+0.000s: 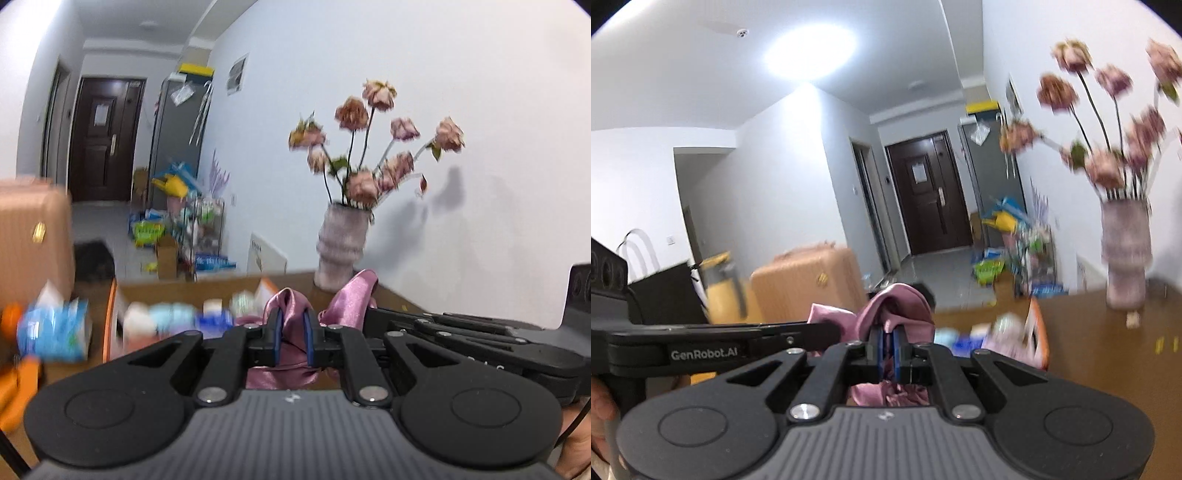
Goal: Organize soft objects
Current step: 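Lift the satin bow and carry it over the cardboard box, then lower the bow into the box and open both tools, then withdraw both tools from the box and approach the plush toy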
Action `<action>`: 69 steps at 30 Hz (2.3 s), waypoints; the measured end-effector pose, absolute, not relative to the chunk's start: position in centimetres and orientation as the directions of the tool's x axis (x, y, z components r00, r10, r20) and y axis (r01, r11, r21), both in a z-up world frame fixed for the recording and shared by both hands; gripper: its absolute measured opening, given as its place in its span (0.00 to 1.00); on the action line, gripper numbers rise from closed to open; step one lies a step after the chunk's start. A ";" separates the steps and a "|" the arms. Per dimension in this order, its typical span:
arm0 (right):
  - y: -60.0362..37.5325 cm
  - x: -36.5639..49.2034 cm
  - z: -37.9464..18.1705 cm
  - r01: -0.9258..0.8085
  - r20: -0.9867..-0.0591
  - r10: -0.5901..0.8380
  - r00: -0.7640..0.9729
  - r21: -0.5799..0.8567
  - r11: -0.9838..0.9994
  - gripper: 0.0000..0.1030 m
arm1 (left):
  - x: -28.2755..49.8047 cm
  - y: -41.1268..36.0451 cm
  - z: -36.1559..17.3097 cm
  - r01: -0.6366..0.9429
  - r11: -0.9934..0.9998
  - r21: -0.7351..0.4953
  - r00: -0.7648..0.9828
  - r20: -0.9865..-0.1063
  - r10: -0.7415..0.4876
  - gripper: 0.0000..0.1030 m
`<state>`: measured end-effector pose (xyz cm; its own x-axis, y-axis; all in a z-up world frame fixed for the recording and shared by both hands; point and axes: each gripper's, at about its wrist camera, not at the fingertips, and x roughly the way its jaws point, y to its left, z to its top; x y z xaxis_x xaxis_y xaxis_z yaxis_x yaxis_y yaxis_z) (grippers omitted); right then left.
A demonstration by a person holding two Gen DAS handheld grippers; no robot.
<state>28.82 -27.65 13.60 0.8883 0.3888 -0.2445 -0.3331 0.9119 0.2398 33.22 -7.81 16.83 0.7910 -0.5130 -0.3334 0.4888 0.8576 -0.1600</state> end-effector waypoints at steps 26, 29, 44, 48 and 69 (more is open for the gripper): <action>-29.4 61.3 0.3 -0.183 -0.676 0.119 0.728 -0.024 0.983 0.05 | 63.5 -13.9 0.1 0.331 0.886 -0.324 0.606 -0.647 -0.463 0.12; -28.9 61.6 -0.2 -0.175 -0.696 0.089 0.713 -0.053 0.983 0.09 | 62.8 -14.2 0.3 0.349 0.891 -0.291 0.615 -0.646 -0.452 0.16; -32.5 52.2 11.9 -0.142 -0.531 0.158 0.833 0.070 0.987 0.71 | 52.6 -8.1 11.6 0.146 0.987 0.062 0.890 -0.444 -0.104 0.95; -32.5 47.7 13.9 -0.131 -0.386 0.154 0.909 0.085 0.988 0.98 | 48.5 -6.0 12.7 0.056 0.995 0.084 0.937 -0.348 -0.023 1.00; -29.2 30.2 12.0 -0.095 -0.265 0.107 0.958 0.059 0.994 1.00 | 30.1 -0.4 10.3 0.000 0.997 0.073 0.963 -0.268 0.020 1.00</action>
